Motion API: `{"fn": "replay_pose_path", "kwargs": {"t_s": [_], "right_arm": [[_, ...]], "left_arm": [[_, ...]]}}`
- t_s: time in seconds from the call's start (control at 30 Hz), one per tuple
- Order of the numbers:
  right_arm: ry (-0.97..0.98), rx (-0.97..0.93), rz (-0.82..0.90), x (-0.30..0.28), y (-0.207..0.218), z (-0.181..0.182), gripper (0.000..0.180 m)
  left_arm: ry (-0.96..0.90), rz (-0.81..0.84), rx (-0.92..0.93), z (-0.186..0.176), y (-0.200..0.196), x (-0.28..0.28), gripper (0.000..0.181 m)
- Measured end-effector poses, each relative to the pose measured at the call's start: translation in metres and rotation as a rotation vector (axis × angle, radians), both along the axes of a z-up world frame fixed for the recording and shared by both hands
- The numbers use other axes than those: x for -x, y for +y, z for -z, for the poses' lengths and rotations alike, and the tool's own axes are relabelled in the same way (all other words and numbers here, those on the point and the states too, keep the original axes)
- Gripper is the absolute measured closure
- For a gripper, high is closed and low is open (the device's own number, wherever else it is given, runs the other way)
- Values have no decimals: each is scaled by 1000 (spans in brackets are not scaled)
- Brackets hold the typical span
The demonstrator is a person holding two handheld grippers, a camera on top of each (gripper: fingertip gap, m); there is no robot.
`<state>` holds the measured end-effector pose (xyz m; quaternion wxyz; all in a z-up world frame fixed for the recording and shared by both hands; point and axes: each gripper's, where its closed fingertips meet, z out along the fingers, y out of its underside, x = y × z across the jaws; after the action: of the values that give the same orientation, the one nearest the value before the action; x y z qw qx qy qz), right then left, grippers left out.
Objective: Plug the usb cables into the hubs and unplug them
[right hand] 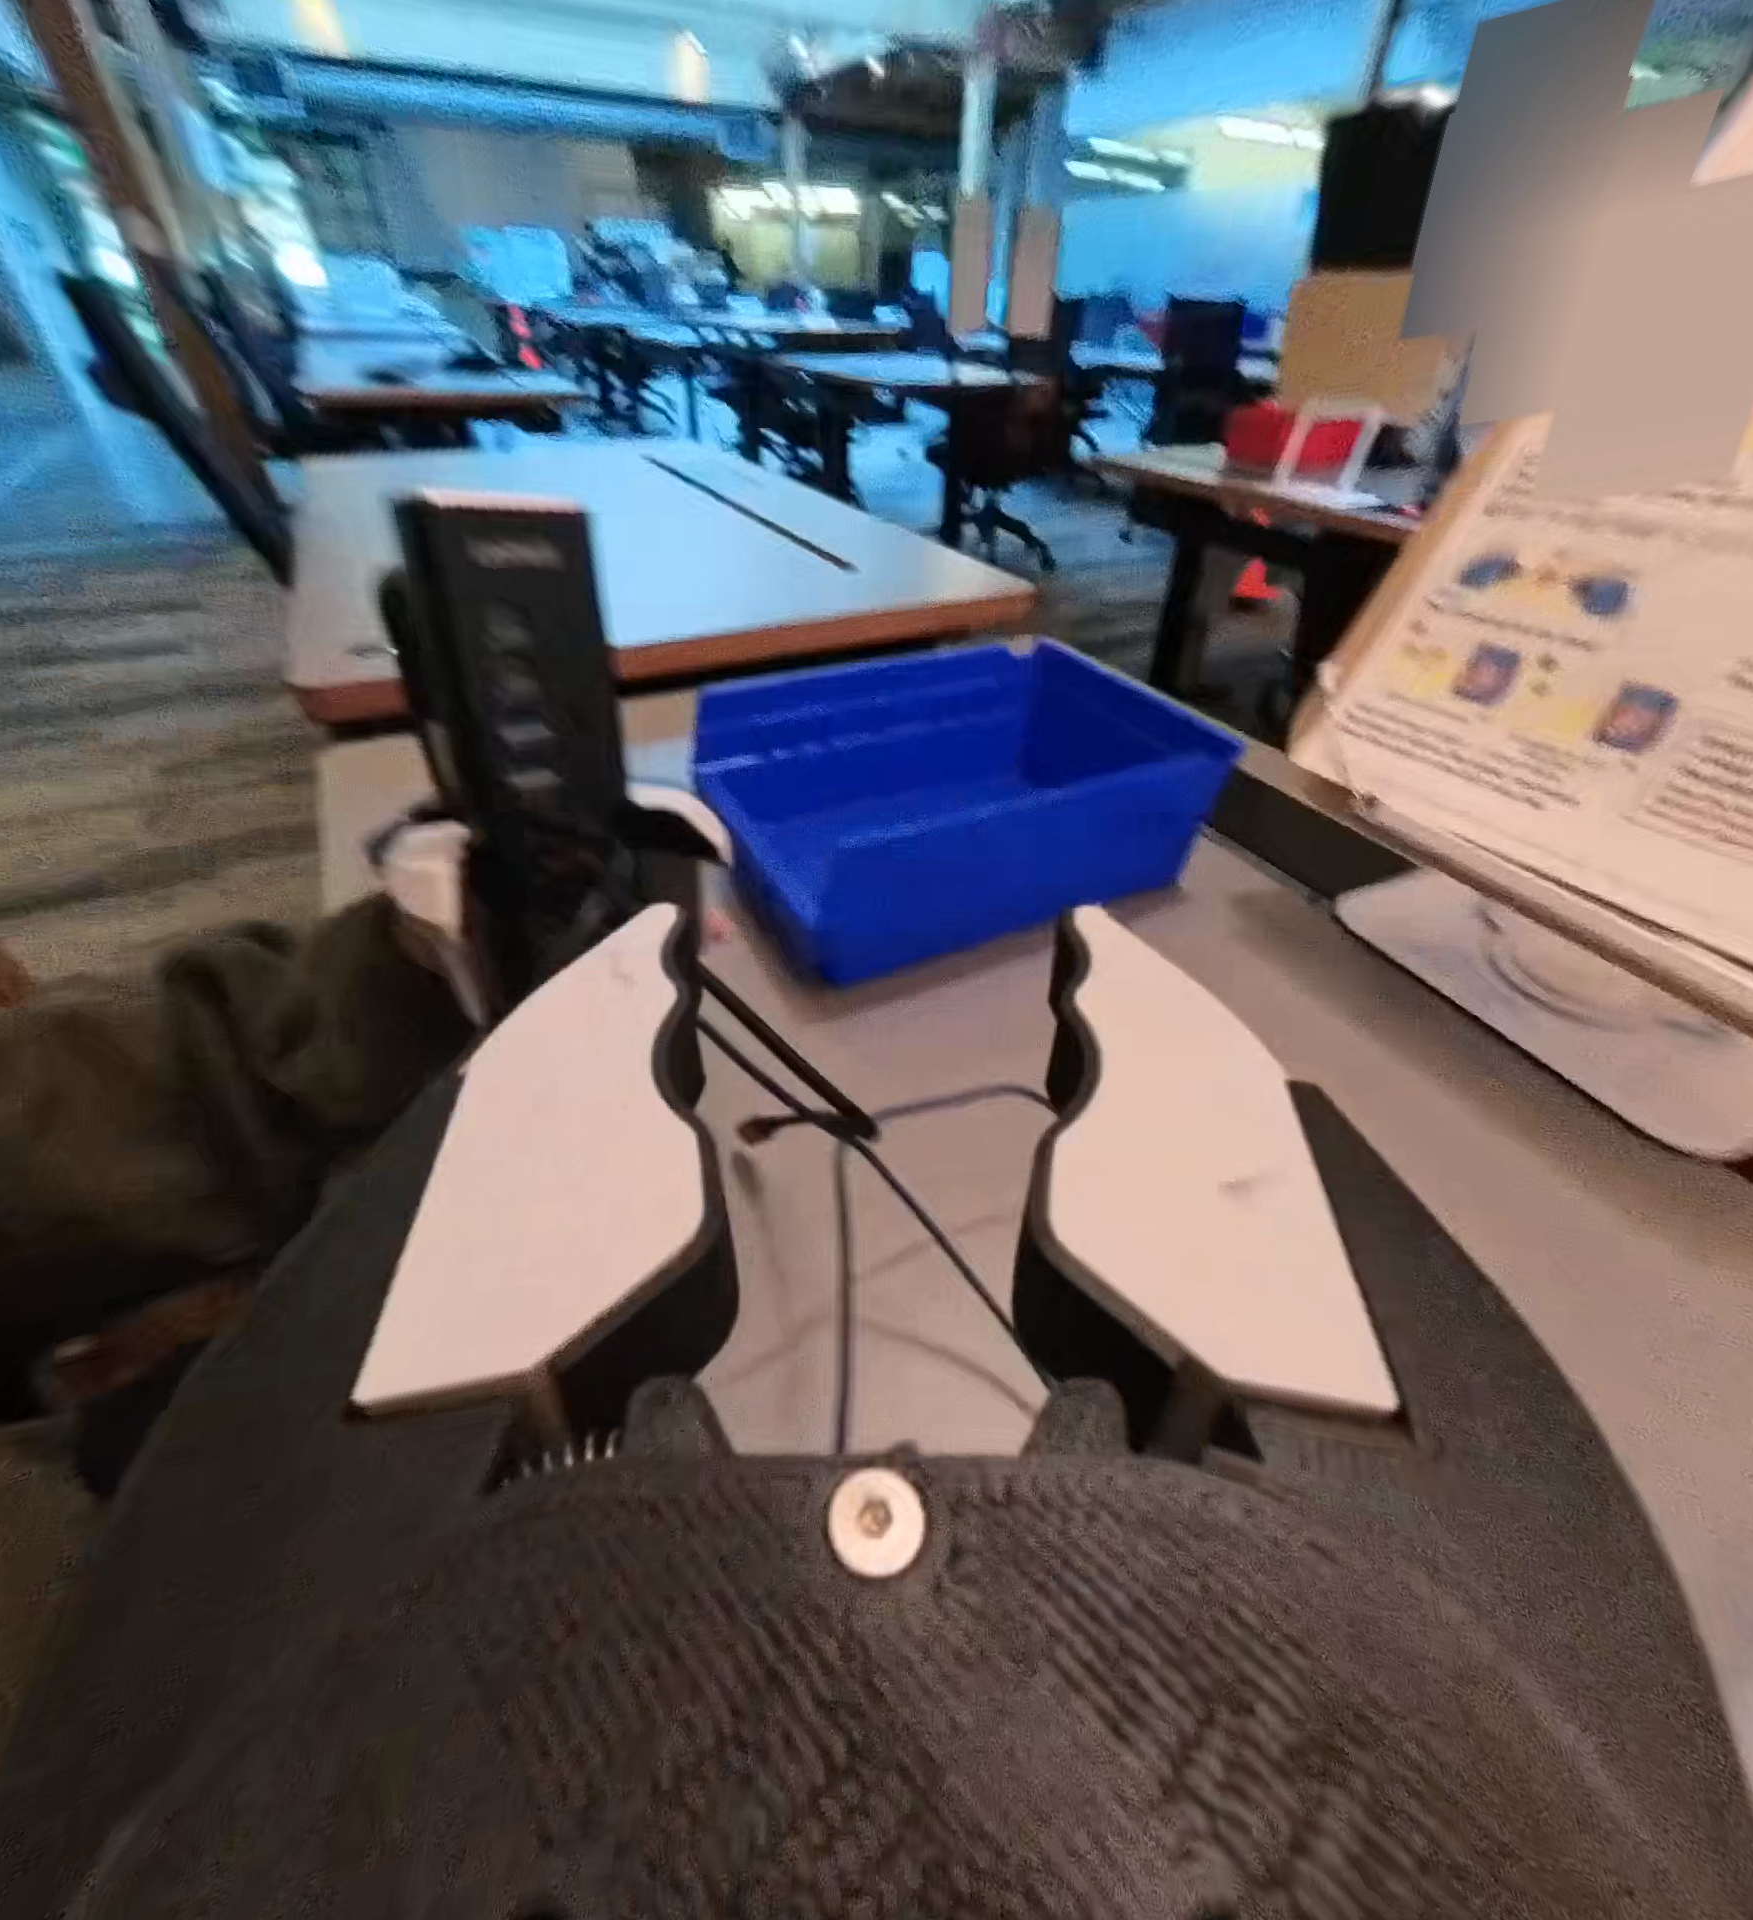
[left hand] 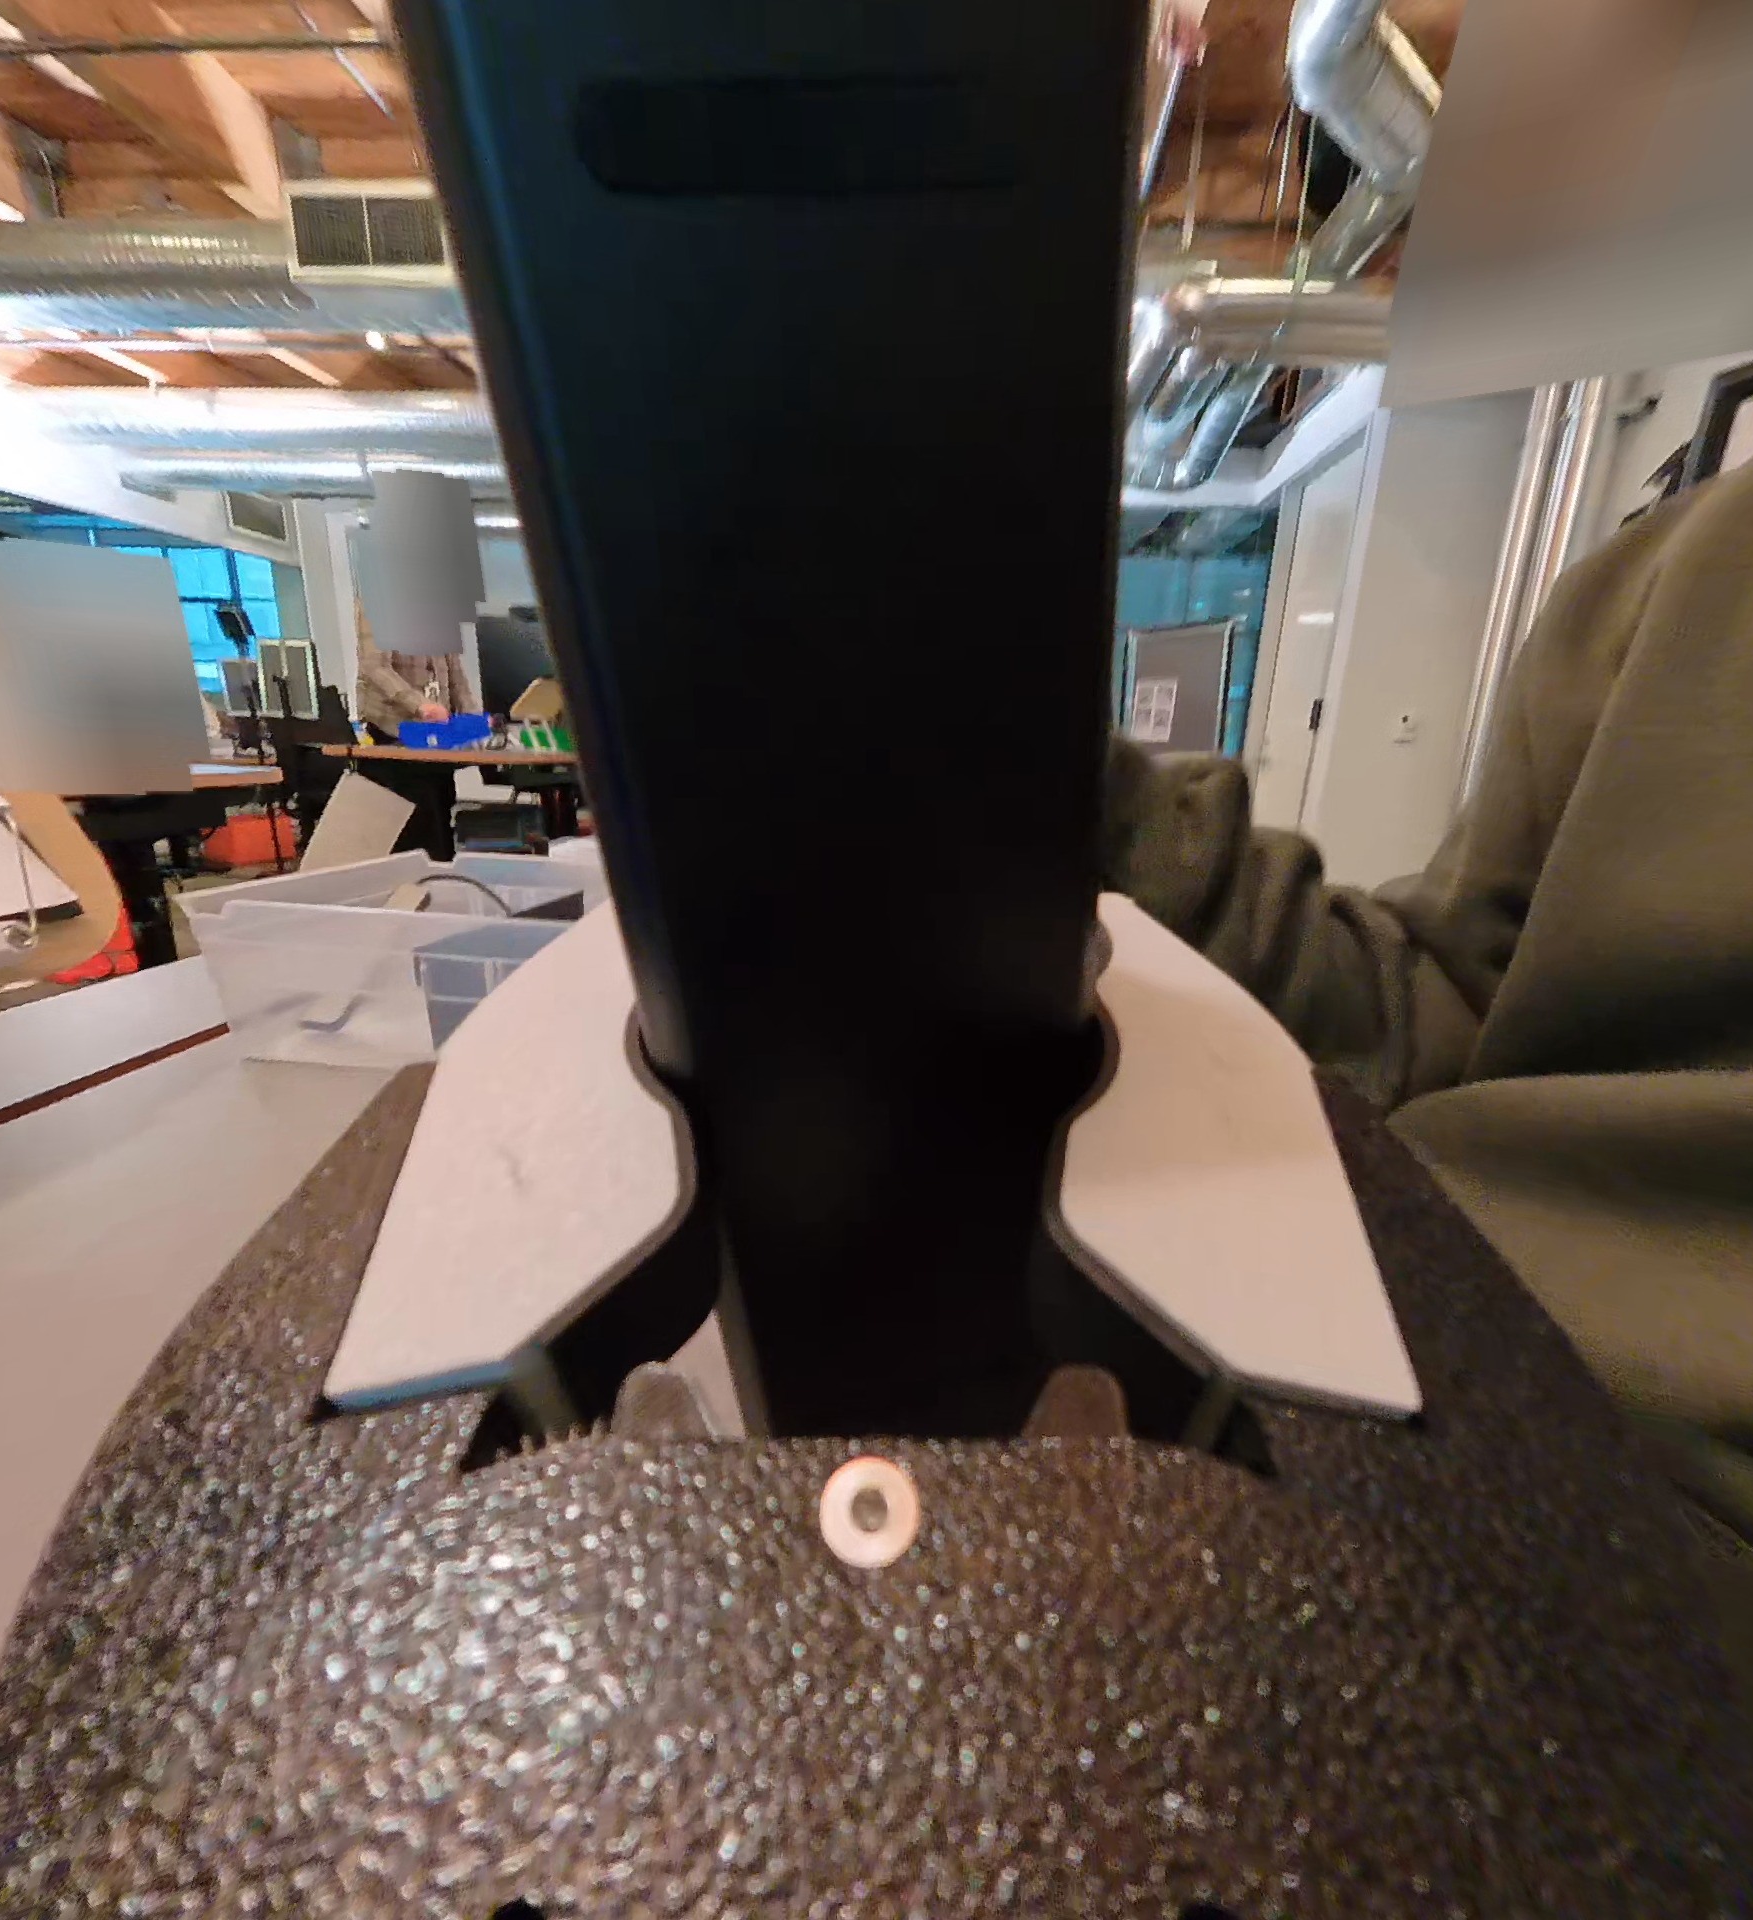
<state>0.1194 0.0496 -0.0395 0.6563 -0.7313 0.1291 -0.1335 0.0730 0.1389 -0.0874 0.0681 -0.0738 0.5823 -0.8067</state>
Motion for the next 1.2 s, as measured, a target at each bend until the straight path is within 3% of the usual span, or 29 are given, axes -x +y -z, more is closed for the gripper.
{"fn": "replay_pose_path", "kwargs": {"t_s": [0.1, 0.2, 0.3, 0.37, 0.5, 0.57, 0.7, 0.83, 0.93, 1.1, 1.2], "right_arm": [[-83, 21, -200, 40, 36, -10, 131], [-163, 236, -254, 50, 63, 28, 131], [-127, 265, -333, 64, 85, 46, 140], [-152, 245, -344, 67, 93, 47, 136], [-264, 212, -314, 64, 93, 38, 107], [-308, 114, -349, 70, 95, 26, 109], [-216, 36, -481, 83, 97, 28, 114], [-211, 54, -437, 77, 99, 27, 115], [-177, 61, -312, 53, 97, 25, 114], [-196, 175, -367, 56, 96, 39, 115], [-202, 242, -373, 56, 96, 51, 115]], "left_arm": [[-19, -16, -81, 10, -9, -1, 108], [-33, -13, -159, 19, -22, 0, 108], [-63, -30, -272, 32, -33, 1, 108], [-78, -33, -337, 39, -40, 2, 108], [-93, -13, -386, 44, -49, 5, 108], [-105, 6, -418, 48, -54, 9, 108], [-124, 73, -435, 52, -67, 20, 108], [-85, 52, -439, 53, -67, 15, 108], [-34, -109, -441, 45, -62, -7, 106], [-71, -182, -669, 65, -59, -11, 108], [-57, -170, -638, 58, -61, -8, 107]]}}
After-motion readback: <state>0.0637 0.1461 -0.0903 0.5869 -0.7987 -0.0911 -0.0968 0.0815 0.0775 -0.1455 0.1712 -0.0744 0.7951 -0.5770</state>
